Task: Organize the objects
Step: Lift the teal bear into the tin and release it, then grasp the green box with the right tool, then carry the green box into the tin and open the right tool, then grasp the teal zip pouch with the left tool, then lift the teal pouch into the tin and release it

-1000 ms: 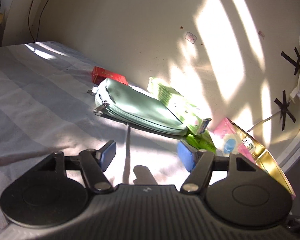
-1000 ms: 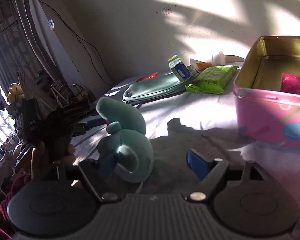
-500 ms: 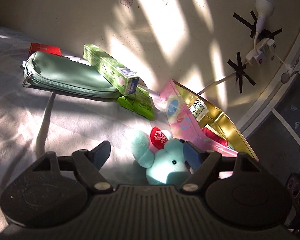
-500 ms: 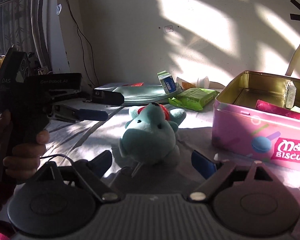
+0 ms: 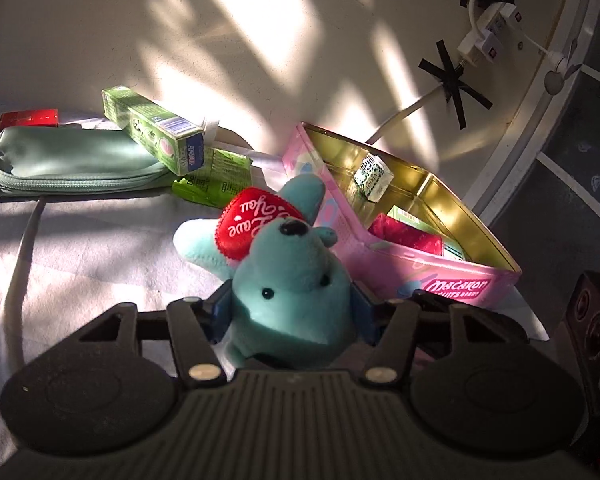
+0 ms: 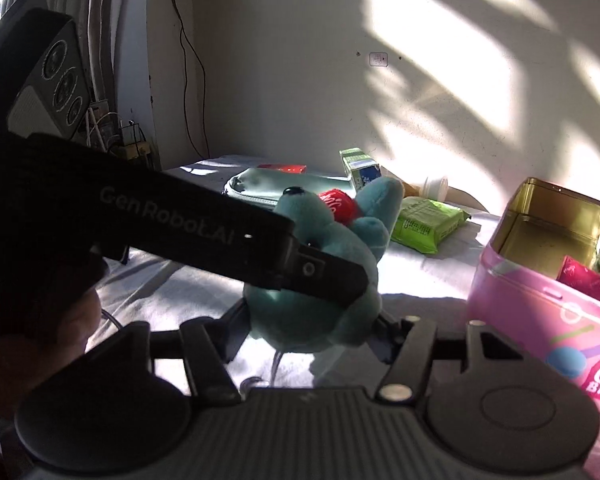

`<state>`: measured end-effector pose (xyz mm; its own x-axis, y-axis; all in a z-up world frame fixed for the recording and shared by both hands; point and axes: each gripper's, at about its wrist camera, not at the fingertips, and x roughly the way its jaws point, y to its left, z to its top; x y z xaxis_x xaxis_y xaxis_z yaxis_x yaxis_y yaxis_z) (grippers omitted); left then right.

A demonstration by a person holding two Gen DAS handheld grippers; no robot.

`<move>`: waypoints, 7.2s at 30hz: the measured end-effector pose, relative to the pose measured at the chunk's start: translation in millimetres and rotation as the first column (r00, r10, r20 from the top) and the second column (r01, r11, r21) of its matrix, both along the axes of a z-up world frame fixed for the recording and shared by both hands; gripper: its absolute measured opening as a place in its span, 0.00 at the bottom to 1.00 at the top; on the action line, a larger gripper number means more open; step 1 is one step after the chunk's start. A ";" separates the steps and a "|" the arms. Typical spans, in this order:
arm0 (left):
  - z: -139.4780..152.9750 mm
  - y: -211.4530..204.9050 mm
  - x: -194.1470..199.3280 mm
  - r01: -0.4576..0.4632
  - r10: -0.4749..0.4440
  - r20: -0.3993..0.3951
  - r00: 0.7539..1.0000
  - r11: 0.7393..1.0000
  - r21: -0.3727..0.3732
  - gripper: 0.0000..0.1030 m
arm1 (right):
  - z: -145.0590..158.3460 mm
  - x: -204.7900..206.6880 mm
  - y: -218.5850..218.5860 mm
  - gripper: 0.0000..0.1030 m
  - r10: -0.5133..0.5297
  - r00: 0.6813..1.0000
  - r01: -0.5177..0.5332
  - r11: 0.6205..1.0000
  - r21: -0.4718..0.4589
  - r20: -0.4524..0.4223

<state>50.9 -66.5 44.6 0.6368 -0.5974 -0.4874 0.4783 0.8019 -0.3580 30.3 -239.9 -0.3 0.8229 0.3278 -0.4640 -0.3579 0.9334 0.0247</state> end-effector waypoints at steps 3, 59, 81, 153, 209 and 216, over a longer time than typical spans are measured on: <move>30.9 -27.1 4.9 0.055 -0.057 0.114 0.992 0.998 0.014 0.60 | 23.5 -6.9 -19.2 0.57 -0.079 0.988 0.078 0.997 0.010 0.136; -42.7 120.3 55.3 -0.594 0.555 0.214 0.803 0.775 0.217 0.64 | 1.4 184.9 62.7 0.35 -0.224 0.974 0.226 0.961 -0.160 0.030; -17.0 58.8 27.3 -0.148 0.148 0.125 0.981 0.989 -0.011 0.83 | 32.9 -127.6 -147.9 0.44 -0.396 0.918 0.395 0.910 0.128 -0.020; 9.3 -83.9 23.9 -0.204 0.148 0.183 0.972 0.919 0.336 0.71 | 35.7 -57.3 -135.0 0.70 -0.500 0.859 0.469 0.855 0.220 0.113; -36.3 93.7 -45.1 -0.387 0.394 -0.013 0.919 0.909 0.153 0.36 | 5.8 -24.3 -13.3 0.36 -0.159 0.975 0.177 0.978 0.108 -0.156; 2.5 15.9 -43.0 -0.228 0.215 0.126 0.968 0.969 0.096 0.36 | 25.4 -85.9 -74.6 0.35 -0.372 0.928 0.368 0.913 0.175 -0.008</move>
